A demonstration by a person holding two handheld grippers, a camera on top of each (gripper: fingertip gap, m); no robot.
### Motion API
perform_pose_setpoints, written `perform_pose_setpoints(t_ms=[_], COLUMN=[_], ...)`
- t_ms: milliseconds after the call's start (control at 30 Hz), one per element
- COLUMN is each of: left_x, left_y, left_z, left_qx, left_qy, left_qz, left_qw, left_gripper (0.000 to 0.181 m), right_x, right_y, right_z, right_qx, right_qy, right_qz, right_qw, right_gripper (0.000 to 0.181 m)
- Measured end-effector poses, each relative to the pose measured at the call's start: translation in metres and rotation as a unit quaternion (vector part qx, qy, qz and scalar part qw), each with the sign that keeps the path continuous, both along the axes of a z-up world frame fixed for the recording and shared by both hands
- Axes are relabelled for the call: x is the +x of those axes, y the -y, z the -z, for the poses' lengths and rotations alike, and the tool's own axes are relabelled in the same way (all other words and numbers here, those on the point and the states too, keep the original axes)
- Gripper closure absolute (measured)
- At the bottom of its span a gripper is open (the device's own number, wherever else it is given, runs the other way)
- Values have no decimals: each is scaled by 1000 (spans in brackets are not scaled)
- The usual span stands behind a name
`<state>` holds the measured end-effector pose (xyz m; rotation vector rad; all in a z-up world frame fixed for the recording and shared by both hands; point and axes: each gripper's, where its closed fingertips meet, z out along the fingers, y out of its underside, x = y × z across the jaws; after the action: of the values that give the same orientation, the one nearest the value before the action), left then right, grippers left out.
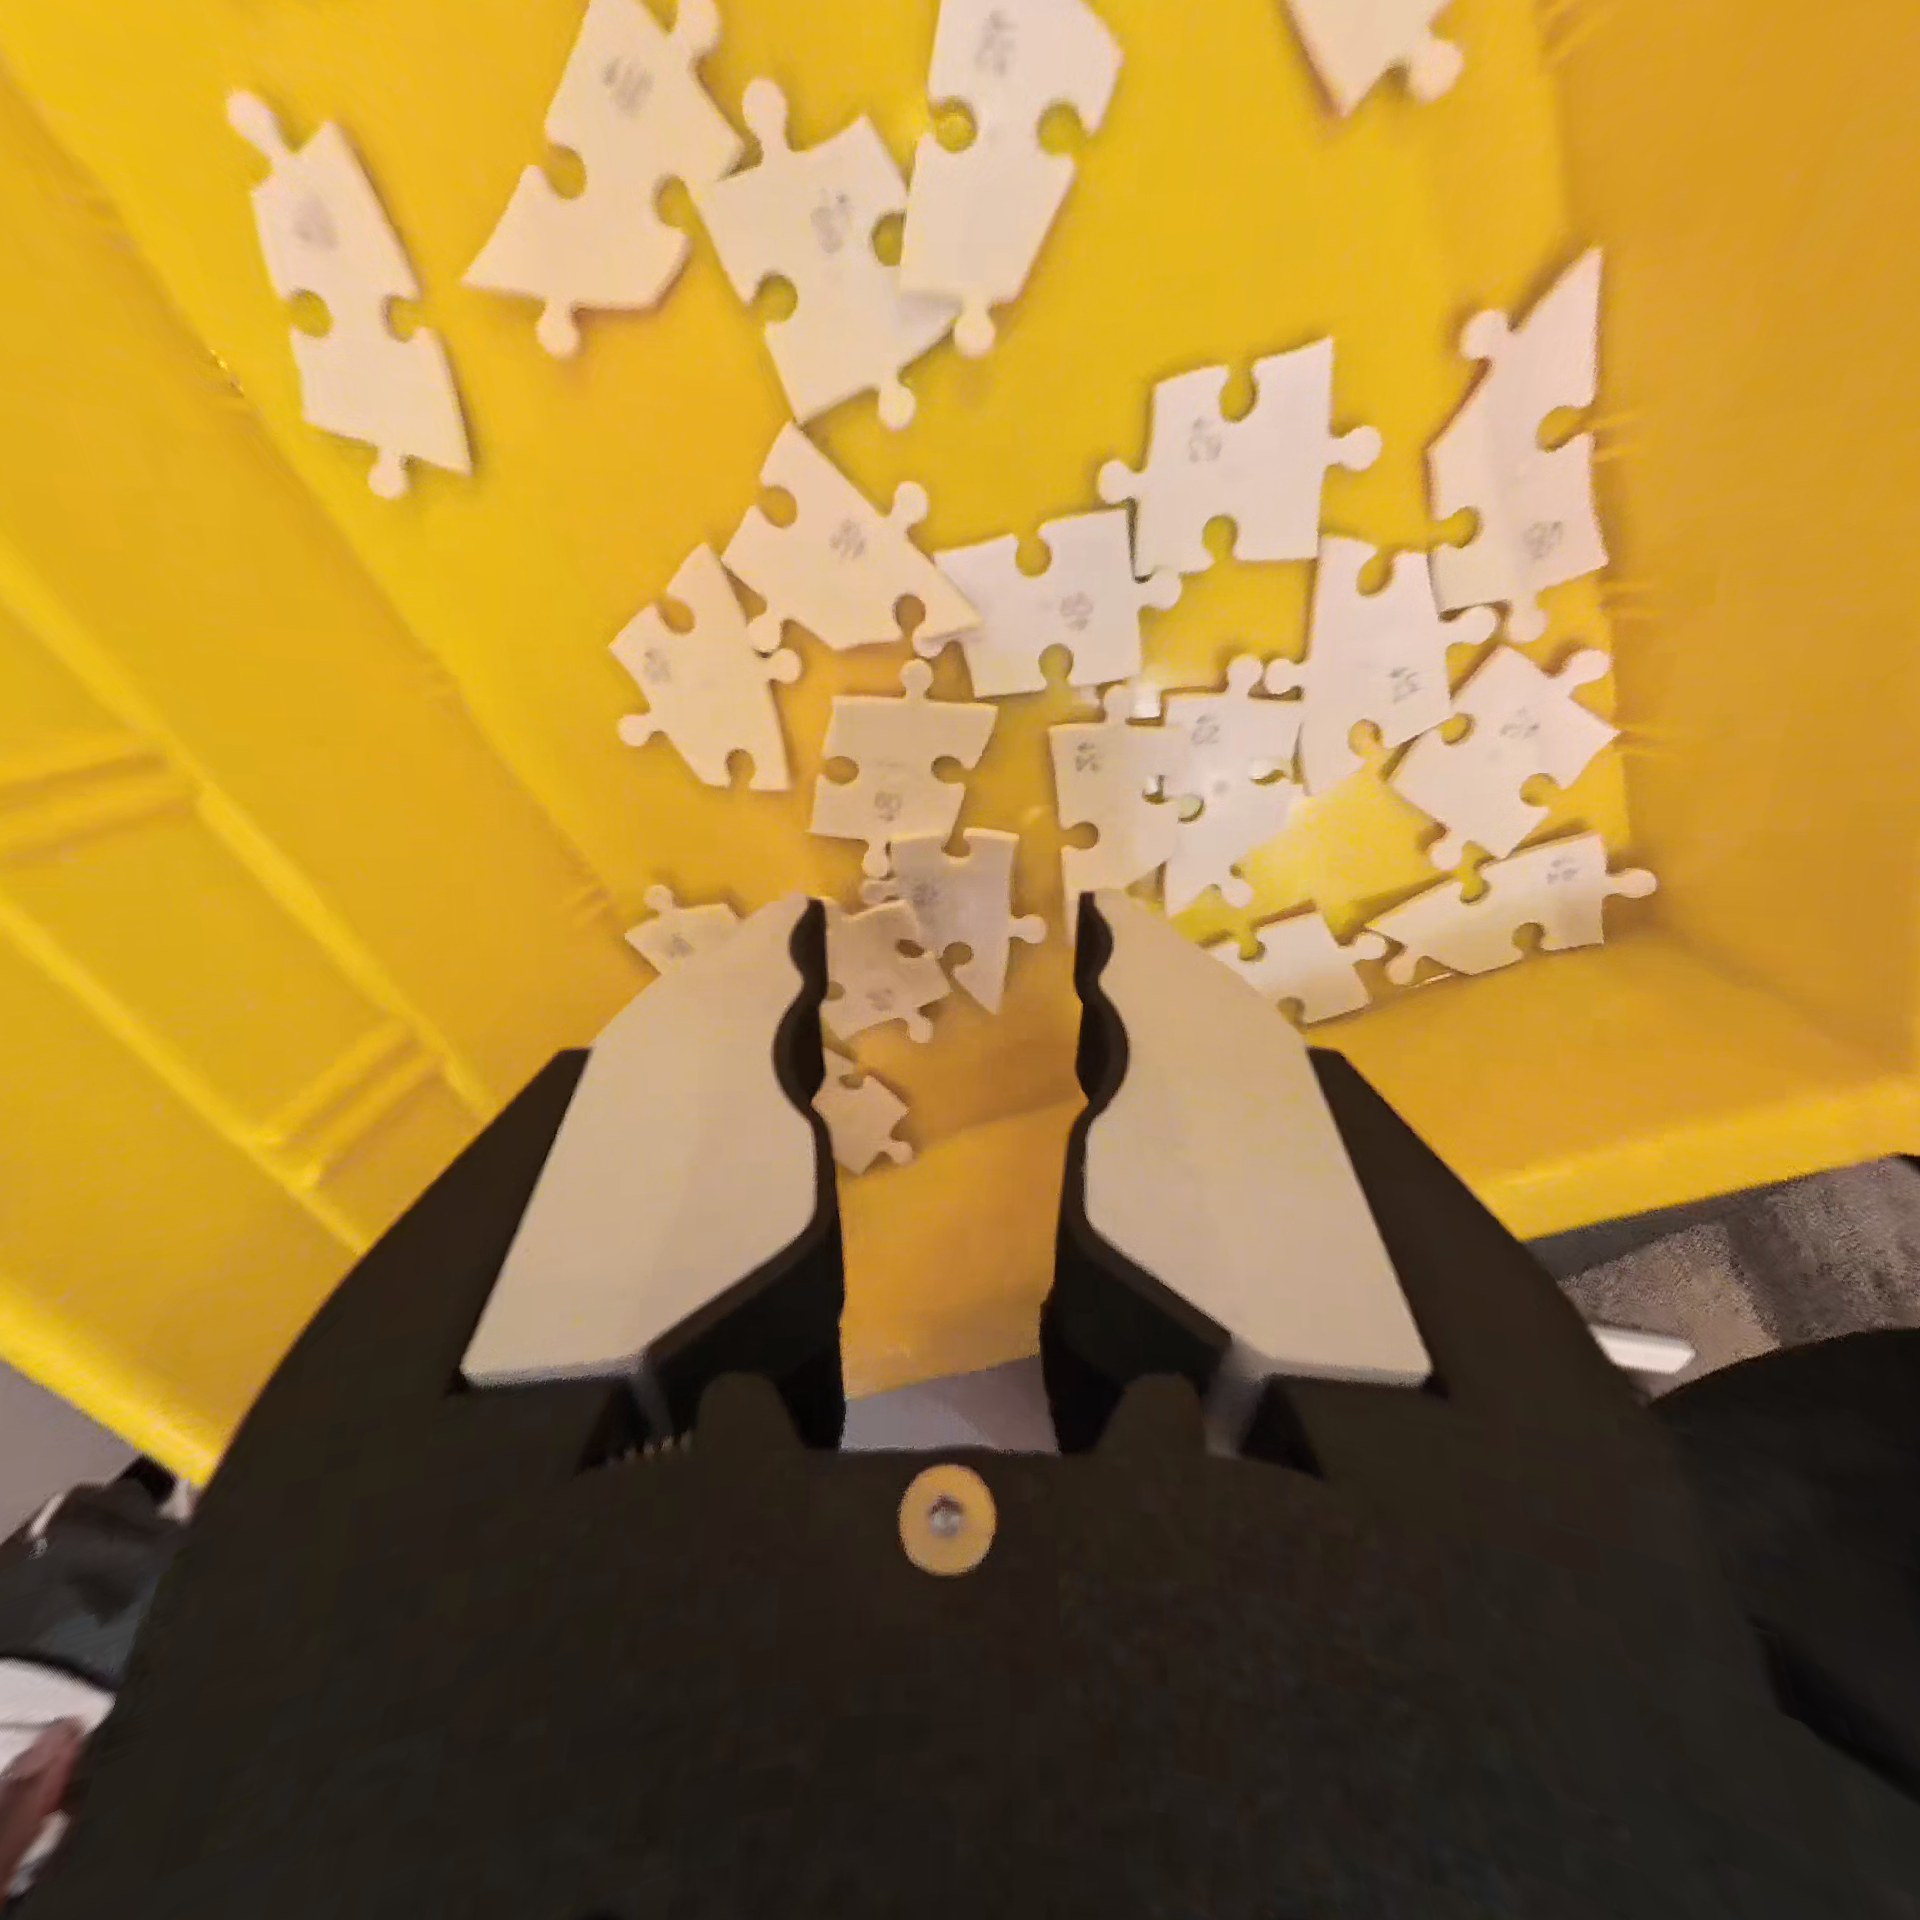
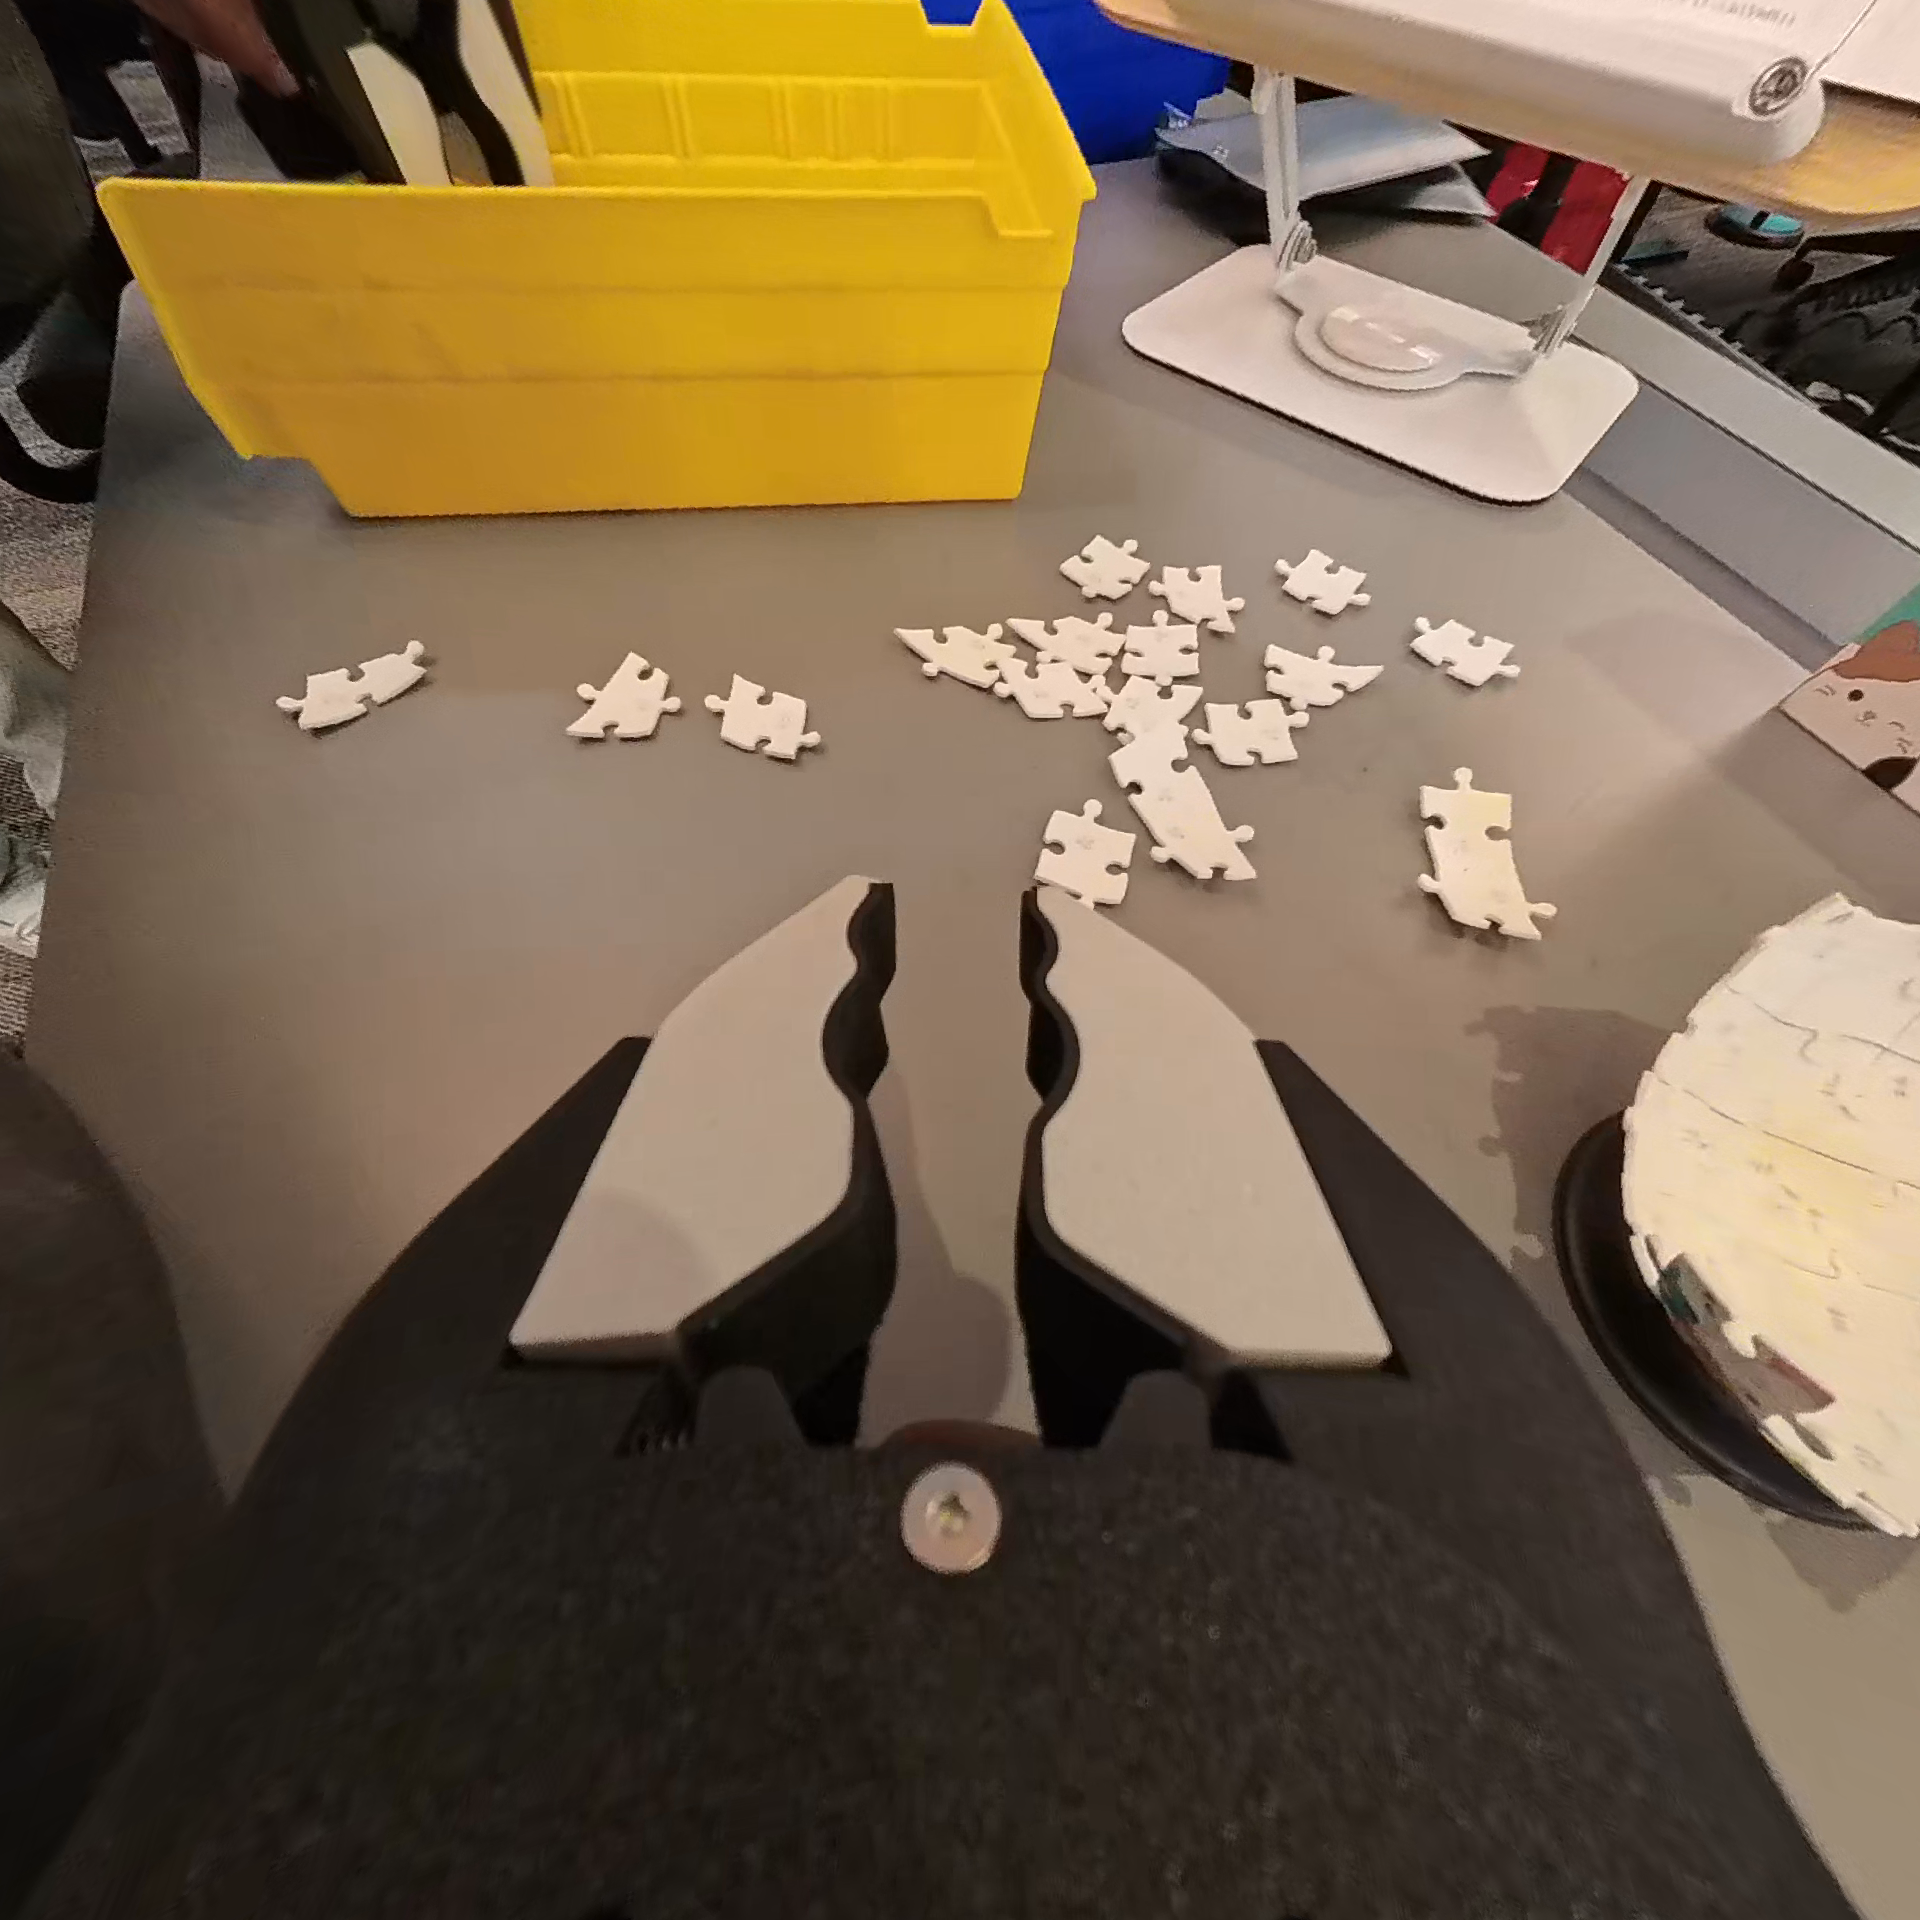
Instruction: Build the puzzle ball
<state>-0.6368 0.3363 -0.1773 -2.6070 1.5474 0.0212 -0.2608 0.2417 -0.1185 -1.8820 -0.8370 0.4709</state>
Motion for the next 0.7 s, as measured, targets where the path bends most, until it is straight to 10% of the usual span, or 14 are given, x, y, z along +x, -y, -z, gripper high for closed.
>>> perform_pose_setpoints(t_ms=[33, 500, 700], left_x=[-2, -6, 3], left_y=[-2, 4, 4], left_z=[2, 12, -31], left_qx=[-2, -45, 7], left_qy=[-11, -36, -20], left_qz=[3, 24, 38], left_qw=[1000, 998, 999], left_gripper=[136, 152, 152], right_x=[1, 3, 1], right_y=[-1, -3, 0], right_z=[0, 2, -3], right_qx=[0, -6, -2], right_qy=[-2, -3, 1], right_qz=[2, 1, -8], right_qw=[1000, 1000, 1000], right_gripper=[159, 159, 159])
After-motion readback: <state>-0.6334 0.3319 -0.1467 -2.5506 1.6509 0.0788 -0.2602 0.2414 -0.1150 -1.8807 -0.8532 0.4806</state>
